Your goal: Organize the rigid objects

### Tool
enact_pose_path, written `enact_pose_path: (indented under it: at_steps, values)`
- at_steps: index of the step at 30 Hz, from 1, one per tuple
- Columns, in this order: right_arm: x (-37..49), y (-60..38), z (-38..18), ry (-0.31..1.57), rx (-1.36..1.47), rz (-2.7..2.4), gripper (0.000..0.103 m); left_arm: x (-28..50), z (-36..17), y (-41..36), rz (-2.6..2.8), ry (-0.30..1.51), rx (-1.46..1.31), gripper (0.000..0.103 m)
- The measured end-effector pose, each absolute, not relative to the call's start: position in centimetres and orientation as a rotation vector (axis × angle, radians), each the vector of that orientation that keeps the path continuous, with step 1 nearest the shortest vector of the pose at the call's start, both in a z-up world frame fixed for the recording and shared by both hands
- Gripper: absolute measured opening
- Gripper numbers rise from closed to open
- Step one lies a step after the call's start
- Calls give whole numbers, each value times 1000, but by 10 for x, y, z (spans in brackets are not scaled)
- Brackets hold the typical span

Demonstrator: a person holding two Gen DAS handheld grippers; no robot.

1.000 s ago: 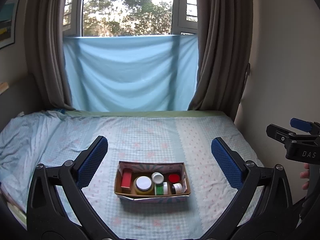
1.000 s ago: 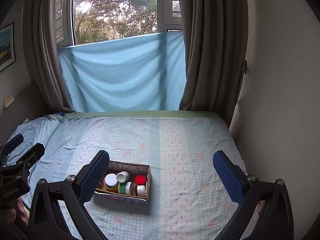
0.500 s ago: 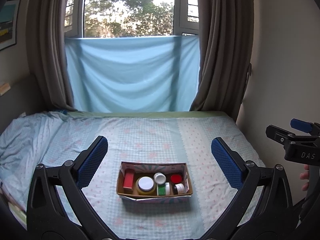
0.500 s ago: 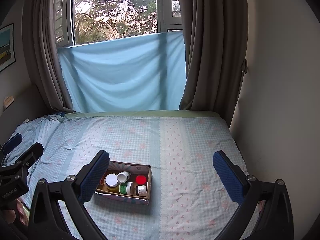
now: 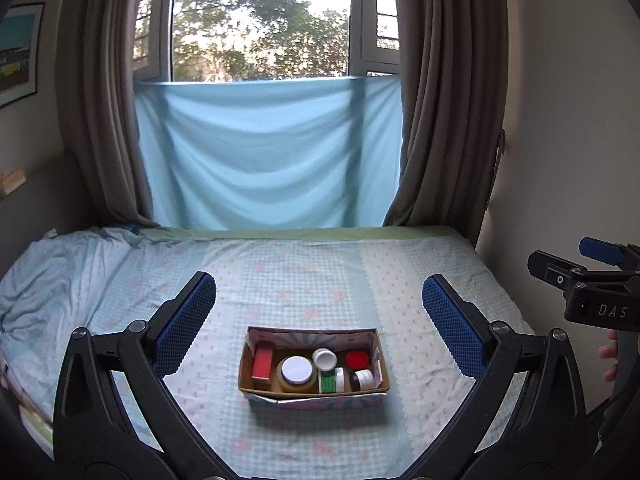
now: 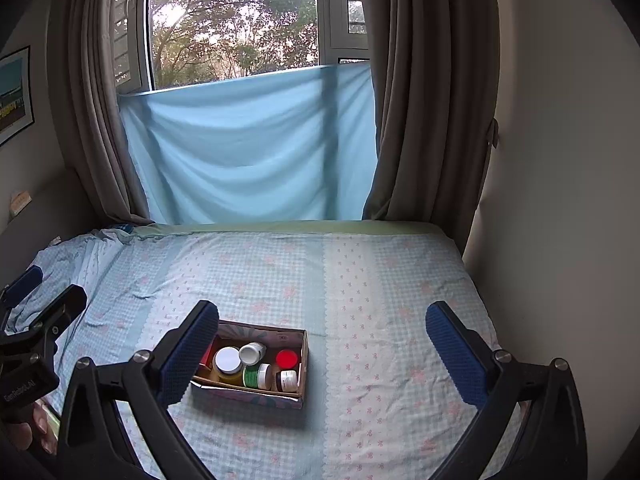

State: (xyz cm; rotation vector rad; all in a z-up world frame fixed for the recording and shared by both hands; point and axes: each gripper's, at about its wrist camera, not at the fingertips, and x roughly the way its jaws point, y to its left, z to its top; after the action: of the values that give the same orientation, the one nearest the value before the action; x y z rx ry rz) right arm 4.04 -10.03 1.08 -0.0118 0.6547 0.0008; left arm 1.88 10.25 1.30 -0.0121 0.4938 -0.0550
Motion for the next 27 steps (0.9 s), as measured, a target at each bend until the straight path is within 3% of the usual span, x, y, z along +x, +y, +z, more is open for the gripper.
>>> enact_pose_path:
  at_steps: [27]
  values:
    - [36, -100, 12, 642, -14, 2, 103, -5, 26, 94, -46, 393, 22, 103]
